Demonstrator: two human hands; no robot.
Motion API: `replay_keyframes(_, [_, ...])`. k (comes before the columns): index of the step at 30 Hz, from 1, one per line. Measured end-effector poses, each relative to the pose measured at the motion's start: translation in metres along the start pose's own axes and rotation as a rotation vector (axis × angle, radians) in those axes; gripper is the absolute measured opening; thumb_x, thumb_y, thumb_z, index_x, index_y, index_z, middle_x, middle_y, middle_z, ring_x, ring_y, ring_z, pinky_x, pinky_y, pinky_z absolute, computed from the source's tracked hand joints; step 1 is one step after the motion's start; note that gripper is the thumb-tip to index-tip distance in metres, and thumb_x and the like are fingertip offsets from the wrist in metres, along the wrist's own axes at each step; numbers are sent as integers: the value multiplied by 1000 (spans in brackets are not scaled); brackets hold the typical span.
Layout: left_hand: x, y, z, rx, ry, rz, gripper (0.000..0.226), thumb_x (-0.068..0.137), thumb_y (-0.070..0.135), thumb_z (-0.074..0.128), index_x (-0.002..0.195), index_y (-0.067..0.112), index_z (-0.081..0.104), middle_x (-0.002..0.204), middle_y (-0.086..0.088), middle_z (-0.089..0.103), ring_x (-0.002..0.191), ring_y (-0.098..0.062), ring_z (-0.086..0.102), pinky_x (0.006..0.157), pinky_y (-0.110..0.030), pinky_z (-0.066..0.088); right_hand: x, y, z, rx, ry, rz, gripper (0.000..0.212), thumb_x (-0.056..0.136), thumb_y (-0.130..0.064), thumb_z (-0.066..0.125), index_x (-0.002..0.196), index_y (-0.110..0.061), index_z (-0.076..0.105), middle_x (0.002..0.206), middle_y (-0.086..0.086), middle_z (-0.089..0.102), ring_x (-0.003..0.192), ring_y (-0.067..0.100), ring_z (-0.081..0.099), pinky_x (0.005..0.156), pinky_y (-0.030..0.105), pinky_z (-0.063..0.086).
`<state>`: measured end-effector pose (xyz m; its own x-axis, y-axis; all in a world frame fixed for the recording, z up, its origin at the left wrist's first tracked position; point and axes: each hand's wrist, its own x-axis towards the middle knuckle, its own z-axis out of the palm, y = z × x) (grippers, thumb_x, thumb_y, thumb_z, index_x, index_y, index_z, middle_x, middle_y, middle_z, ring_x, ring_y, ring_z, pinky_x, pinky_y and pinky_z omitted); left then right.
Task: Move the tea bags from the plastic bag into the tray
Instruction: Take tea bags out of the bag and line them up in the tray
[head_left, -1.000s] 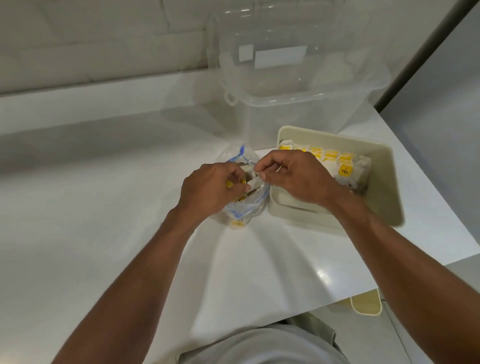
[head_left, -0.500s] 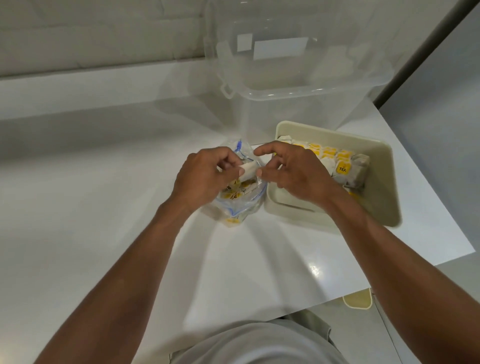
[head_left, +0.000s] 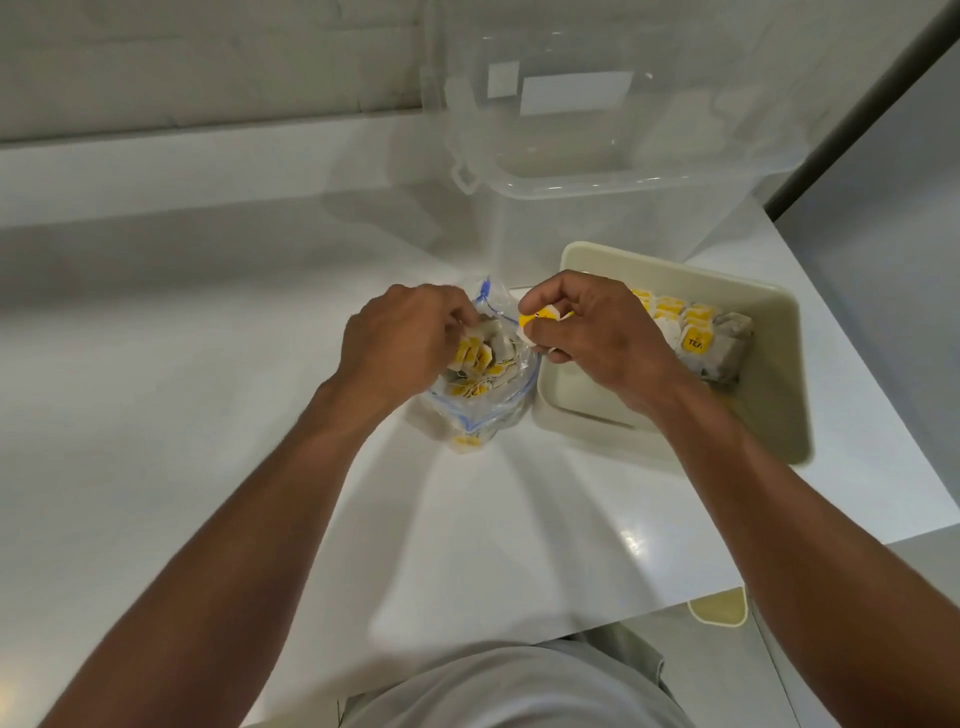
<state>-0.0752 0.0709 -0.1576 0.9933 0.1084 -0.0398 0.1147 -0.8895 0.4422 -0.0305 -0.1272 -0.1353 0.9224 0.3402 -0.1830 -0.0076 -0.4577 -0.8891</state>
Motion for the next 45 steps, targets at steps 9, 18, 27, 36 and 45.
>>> replay_keyframes(9, [19,8,18,539,-116,218,29,93,51,57,120,44,62,81,8,52,69,-20,49,60,-28,36,-1,3,-9,-21,-60,-13,23,77,-11,76,94,-25,69,72,-10,66,66,6,61,65,27,46])
replay_keyframes(18, [30,1,20,411,-122,189,10,93,38,57,92,33,65,89,7,64,77,-19,52,61,-27,33,-4,8,-11,-29,-106,5,40,76,-11,78,110,-27,64,76,-10,67,71,7,61,70,27,47])
replay_keyframes(27, [29,-8,-11,-73,-171,134,9,87,37,74,82,29,73,77,13,72,57,-2,66,66,-34,56,-1,10,-8,-40,-45,-22,8,84,-24,74,90,-28,76,81,1,72,69,4,58,69,31,50])
replay_keyframes(36, [23,-8,-19,-199,-117,68,14,86,42,71,77,32,67,79,19,70,70,-2,67,71,-39,57,-4,8,-8,-49,-88,-53,9,88,-19,71,95,-24,76,72,-11,68,62,-3,56,65,20,44])
replay_keyframes(45, [18,6,-29,-670,-391,-64,12,96,26,65,96,15,63,94,-8,76,89,-21,74,76,-35,52,-2,-2,-5,-30,-35,-87,12,87,-16,73,98,-18,72,78,-2,71,64,16,67,65,35,60])
